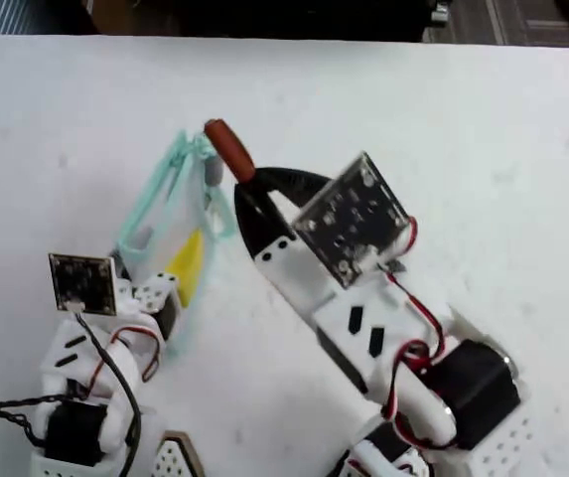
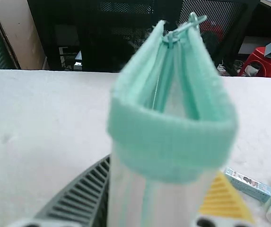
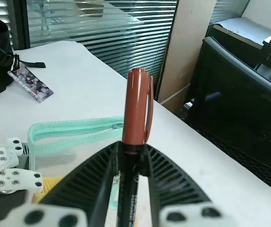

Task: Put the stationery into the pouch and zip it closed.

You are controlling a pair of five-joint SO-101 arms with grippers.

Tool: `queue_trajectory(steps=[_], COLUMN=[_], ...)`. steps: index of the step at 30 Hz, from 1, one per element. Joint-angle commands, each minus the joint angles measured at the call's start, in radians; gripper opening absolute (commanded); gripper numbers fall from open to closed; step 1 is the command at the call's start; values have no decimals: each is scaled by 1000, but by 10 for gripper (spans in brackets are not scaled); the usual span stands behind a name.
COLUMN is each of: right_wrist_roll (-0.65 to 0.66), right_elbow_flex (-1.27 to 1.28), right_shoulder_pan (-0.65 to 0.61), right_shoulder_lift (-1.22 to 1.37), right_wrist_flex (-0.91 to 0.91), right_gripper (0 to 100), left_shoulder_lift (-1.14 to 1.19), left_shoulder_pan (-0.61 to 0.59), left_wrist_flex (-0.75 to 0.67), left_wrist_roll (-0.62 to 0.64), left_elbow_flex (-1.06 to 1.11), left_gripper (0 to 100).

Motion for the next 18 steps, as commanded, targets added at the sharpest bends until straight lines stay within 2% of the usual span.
queue_trajectory(steps=[1, 4, 10, 13, 18], right_wrist_roll=[0, 2, -5, -6, -6], right_elbow_flex=[54, 135, 206, 218, 218], right_shoulder_pan=[-5, -5, -10, -74, -179], right_shoulder_lift=[-59, -104, -150, -150, -145], right_wrist_flex=[-28, -44, -197, -268, -437], right_gripper=[16, 16, 16, 16, 16], left_shoulder_lift=[-1, -1, -1, -1, -1], left_shoulder_pan=[19, 19, 19, 21, 99], left_wrist_flex=[-28, -28, -28, -28, -8], left_wrist_roll=[-5, -5, -5, -5, -6], left_elbow_flex=[-5, -5, -5, -5, -3], left_gripper=[234, 234, 234, 234, 234])
